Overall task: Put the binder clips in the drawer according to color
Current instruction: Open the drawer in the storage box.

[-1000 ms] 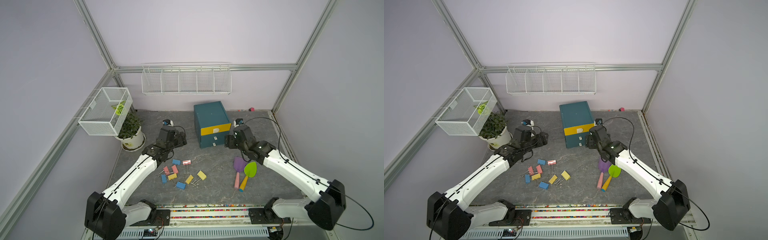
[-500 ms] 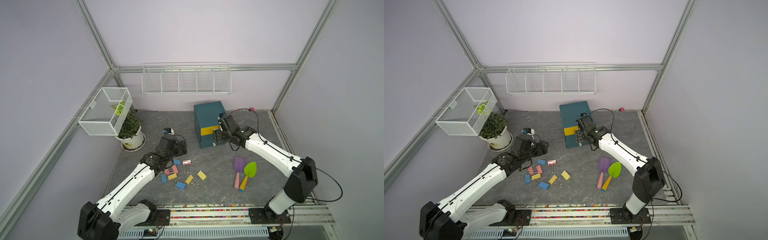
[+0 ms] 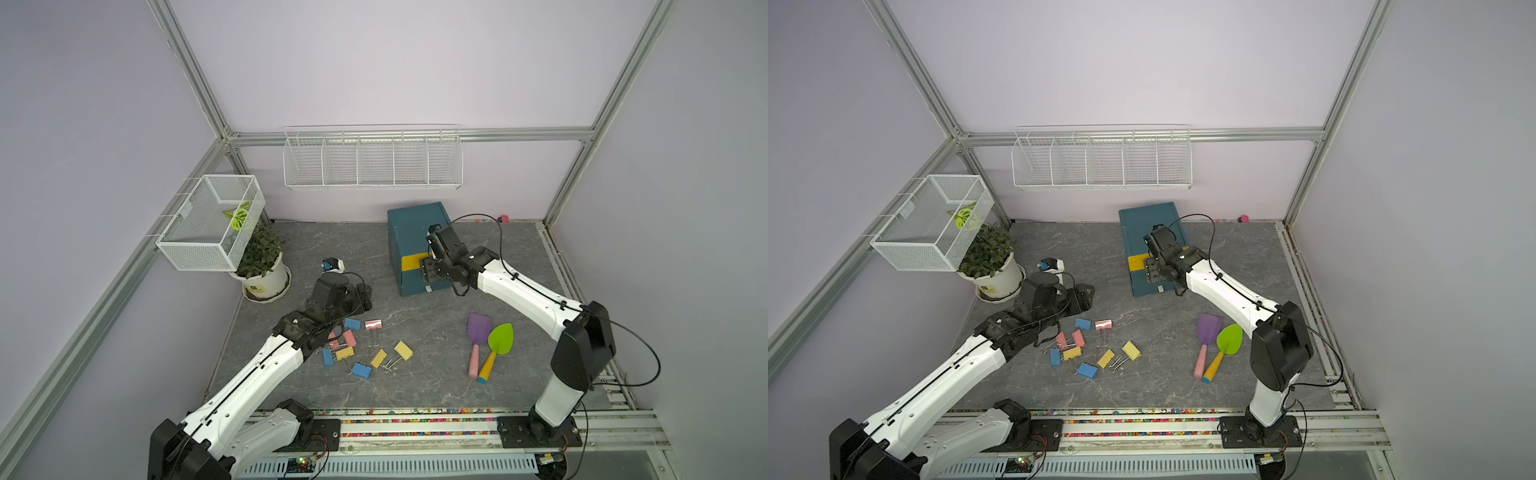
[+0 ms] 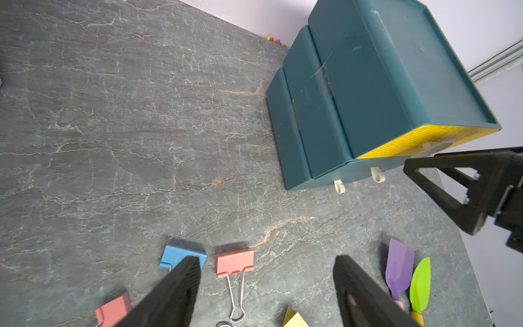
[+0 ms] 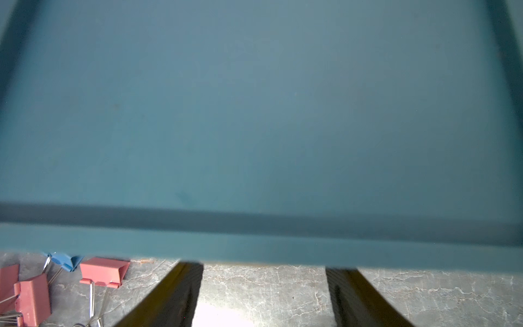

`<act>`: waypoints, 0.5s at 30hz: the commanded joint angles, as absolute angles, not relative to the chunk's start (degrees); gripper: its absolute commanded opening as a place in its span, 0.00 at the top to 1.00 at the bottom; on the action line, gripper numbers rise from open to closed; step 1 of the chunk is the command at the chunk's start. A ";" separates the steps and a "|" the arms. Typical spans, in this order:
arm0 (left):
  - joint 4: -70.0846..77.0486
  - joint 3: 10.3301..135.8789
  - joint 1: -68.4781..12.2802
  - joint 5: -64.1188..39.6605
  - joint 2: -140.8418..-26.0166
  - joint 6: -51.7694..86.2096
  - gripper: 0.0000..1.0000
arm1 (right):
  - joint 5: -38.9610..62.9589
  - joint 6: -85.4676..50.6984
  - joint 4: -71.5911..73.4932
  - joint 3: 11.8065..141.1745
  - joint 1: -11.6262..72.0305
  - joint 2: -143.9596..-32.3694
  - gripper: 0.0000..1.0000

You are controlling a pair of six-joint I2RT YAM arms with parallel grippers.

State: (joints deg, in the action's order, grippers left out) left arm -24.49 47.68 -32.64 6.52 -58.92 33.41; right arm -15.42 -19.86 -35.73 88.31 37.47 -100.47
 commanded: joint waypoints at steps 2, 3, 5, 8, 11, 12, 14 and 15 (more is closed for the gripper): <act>-25.66 48.07 -32.96 6.44 -58.27 33.76 0.21 | -17.23 -18.57 -33.24 89.30 37.79 -100.81 0.27; -25.62 48.07 -32.98 6.36 -58.17 33.81 0.21 | -17.14 -18.50 -32.89 89.33 37.79 -100.79 0.27; -25.66 48.03 -32.96 6.23 -58.10 33.82 0.21 | -17.14 -18.47 -32.38 89.31 37.77 -100.61 0.29; -25.66 48.06 -33.00 6.31 -57.78 33.84 0.21 | -16.83 -18.46 -31.86 89.20 37.79 -100.53 0.32; -25.75 48.12 -32.96 6.16 -57.72 33.83 0.21 | -17.21 -18.52 -31.06 88.80 37.79 -100.42 0.34; -25.75 48.19 -32.98 6.09 -57.66 33.90 0.21 | -17.18 -18.54 -30.57 88.49 37.74 -100.29 0.35; -25.62 48.10 -33.03 6.02 -57.73 34.01 0.21 | -17.30 -18.54 -29.71 88.03 37.80 -100.11 0.36; -25.58 48.08 -33.05 6.00 -57.74 34.06 0.21 | -17.31 -18.57 -29.38 87.94 37.80 -100.06 0.37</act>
State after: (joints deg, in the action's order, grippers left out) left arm -25.04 47.68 -32.67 6.33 -58.46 33.82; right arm -16.29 -18.98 -32.97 88.36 37.50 -100.47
